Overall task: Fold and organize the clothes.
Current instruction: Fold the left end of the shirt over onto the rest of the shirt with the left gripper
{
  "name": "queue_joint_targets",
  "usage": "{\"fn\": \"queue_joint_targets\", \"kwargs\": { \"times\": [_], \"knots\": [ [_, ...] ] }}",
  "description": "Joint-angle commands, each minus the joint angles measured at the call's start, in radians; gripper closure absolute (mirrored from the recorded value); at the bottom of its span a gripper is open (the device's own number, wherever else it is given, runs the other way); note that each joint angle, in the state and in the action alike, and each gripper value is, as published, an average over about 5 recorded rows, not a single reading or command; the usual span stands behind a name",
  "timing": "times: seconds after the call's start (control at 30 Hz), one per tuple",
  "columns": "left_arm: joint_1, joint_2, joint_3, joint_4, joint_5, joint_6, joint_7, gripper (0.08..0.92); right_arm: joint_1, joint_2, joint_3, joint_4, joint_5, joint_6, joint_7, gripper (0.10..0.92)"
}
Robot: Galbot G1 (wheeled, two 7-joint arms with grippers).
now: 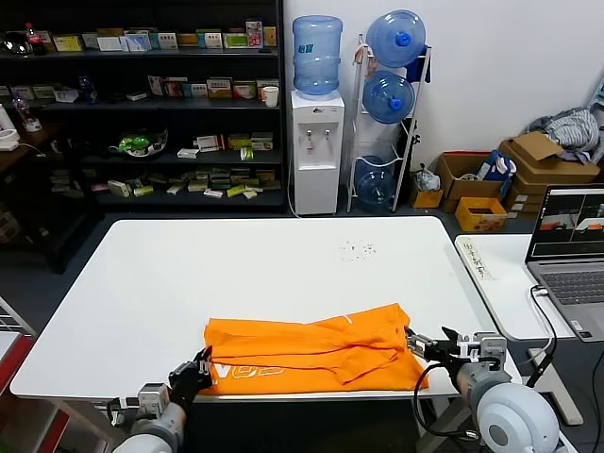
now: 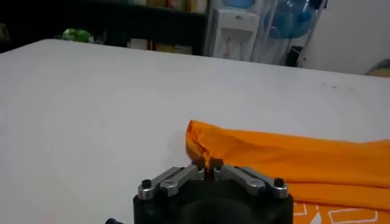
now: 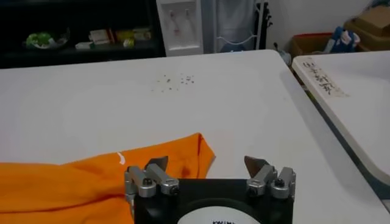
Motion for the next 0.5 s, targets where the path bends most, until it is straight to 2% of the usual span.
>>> {"fn": "queue_joint_targets", "kwargs": {
  "times": [0.03,0.17,0.3,0.5],
  "knots": [
    [-0.024,0.068,-0.106,-0.022,0.182,-0.019,0.088,0.87,0.011,0.002,-0.006,-0.003,-0.001,0.005,0.0,0.203],
    [0.008,0.172,-0.204,0.039,0.224,-0.052,0.133,0.87,0.035,0.009,-0.019,-0.012,-0.001,0.009,-0.001,0.203],
    [0.071,0.271,-0.309,0.166,0.218,-0.091,0.159,0.87,0.067,0.019,-0.041,-0.026,-0.004,0.012,-0.005,0.203],
    [0.094,0.307,-0.468,0.35,0.321,-0.151,0.18,0.87,0.115,0.036,-0.081,-0.05,-0.01,0.016,-0.01,0.203]
  ]
}}
